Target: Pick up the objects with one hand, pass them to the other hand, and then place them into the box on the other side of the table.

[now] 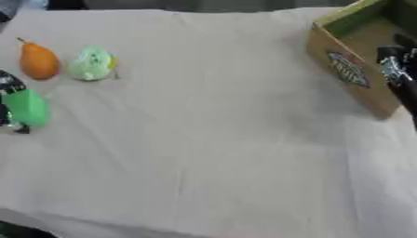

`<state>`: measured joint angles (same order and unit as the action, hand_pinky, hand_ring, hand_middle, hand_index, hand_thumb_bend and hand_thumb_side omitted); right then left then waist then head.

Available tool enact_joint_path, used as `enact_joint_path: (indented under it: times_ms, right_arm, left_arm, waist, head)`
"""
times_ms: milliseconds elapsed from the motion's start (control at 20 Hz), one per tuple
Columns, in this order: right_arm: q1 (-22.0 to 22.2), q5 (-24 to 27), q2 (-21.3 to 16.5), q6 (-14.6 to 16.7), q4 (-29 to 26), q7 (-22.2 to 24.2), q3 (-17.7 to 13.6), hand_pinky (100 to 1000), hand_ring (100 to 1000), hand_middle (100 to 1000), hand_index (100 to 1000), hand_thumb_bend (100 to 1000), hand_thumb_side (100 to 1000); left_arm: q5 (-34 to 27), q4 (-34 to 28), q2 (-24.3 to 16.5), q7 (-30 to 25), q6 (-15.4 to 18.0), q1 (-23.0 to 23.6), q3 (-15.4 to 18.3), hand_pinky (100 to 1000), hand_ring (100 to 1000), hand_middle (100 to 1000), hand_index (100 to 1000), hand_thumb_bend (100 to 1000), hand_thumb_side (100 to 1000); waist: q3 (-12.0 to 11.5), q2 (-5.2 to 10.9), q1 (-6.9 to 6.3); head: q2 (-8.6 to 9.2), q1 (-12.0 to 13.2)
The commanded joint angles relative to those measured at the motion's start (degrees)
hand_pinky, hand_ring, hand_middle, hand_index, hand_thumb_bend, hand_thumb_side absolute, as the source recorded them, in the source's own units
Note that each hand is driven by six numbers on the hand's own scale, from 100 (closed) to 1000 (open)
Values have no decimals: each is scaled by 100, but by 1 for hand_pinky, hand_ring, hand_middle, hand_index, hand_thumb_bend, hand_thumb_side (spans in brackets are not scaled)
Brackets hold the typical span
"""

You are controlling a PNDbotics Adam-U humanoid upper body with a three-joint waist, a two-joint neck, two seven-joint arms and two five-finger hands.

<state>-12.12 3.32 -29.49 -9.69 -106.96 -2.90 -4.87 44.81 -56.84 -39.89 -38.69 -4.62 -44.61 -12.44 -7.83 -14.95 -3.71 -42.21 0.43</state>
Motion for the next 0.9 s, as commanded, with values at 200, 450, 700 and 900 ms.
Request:
enact_joint_path:
  times_ms: [200, 450, 700, 900]
  right_arm:
    - [-48, -12, -141, 12, -71, -11, -50, 1000, 933, 847, 1000, 100, 715]
    - [-43, -16, -137, 12, -78, -22, -57, 1000, 933, 847, 1000, 100, 715]
    - [-55, -8, -127, 14, -84, -22, -55, 1000, 933, 847, 1000, 100, 714]
    - [-74, 2, -118, 13, -87, -20, -52, 1000, 933, 847, 1000, 100, 713]
  left_arm:
    - [-484, -981, -376, 447, -272, 68, 369, 650, 676, 607, 569, 513, 100]
    - [-1202, -1935, -364, 1140, -648, 229, 567, 628, 630, 582, 555, 432, 100]
    - [-2119, -2632, -97, 2140, -890, 347, 599, 587, 566, 539, 530, 321, 100]
    - [-2835, -2987, 63, 2723, -928, 444, 355, 577, 547, 528, 527, 285, 100]
  waist:
    - [-29, 100, 14]
    - [-48, 92, 26]
    - [-46, 90, 43]
    - [-31, 82, 50]
  head:
    - [-4, -10]
    - [10, -10]
    - [58, 1]
    - [93, -41]
